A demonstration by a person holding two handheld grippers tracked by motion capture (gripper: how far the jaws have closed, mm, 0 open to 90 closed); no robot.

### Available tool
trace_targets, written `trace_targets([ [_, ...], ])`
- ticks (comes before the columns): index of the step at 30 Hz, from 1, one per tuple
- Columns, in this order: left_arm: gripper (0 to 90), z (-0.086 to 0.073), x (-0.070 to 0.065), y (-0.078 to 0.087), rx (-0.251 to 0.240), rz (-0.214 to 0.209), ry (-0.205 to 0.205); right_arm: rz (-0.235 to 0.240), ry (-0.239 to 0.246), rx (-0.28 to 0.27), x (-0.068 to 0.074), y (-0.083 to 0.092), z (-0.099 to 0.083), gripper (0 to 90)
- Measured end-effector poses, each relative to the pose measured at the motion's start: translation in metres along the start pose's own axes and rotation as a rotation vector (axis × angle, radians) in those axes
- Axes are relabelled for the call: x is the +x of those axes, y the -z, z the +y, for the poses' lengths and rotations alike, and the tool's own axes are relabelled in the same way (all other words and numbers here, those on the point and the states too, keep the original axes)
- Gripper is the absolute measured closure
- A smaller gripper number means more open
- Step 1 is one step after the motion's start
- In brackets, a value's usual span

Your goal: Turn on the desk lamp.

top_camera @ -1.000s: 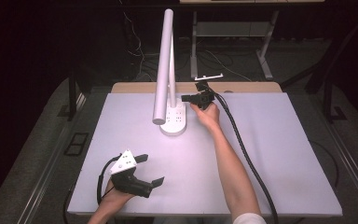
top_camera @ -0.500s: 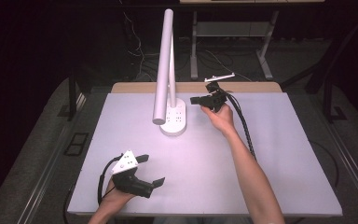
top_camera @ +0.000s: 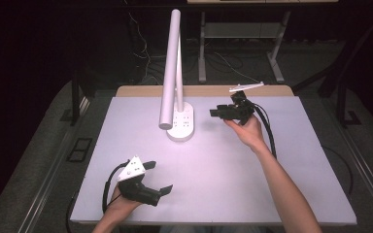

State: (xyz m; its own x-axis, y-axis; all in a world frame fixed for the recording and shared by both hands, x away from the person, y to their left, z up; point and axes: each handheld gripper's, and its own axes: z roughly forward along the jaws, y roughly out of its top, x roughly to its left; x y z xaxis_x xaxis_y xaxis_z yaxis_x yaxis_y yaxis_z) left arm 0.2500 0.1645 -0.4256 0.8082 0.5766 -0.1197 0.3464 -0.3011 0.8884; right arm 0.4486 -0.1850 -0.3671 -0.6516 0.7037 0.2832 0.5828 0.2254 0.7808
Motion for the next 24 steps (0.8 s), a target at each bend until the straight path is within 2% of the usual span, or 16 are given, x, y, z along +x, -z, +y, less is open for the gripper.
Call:
trace_targets([
  [6, 0.0, 0.0, -0.002, -0.002, 0.01, -0.005, -0.01, -0.048, 0.022, 0.008, 0.002, 0.024, -0.011, 15.2],
  [7, 0.0, 0.0, -0.002, -0.002, 0.01, -0.006, -0.008, -0.046, 0.016, 0.0, 0.002, 0.028, -0.014, 10.7],
  [8, 0.0, 0.0, -0.002, -0.003, 0.009, -0.006, -0.007, -0.036, 0.019, -0.004, 0.001, 0.032, -0.017, 10.0],
  [10, 0.0, 0.0, -0.002, -0.003, 0.013, -0.005, -0.01, -0.017, 0.009, 0.0, 0.0, 0.039, -0.023, 0.4],
  [15, 0.0, 0.0, -0.002, -0.002, 0.012, -0.002, -0.007, -0.008, 0.011, 0.004, 0.003, 0.055, -0.039, 0.0],
  [24, 0.0, 0.0, -0.004, -0.003, 0.013, -0.001, -0.011, 0.003, 0.001, -0.03, 0.016, 0.081, -0.068, 0.0],
])
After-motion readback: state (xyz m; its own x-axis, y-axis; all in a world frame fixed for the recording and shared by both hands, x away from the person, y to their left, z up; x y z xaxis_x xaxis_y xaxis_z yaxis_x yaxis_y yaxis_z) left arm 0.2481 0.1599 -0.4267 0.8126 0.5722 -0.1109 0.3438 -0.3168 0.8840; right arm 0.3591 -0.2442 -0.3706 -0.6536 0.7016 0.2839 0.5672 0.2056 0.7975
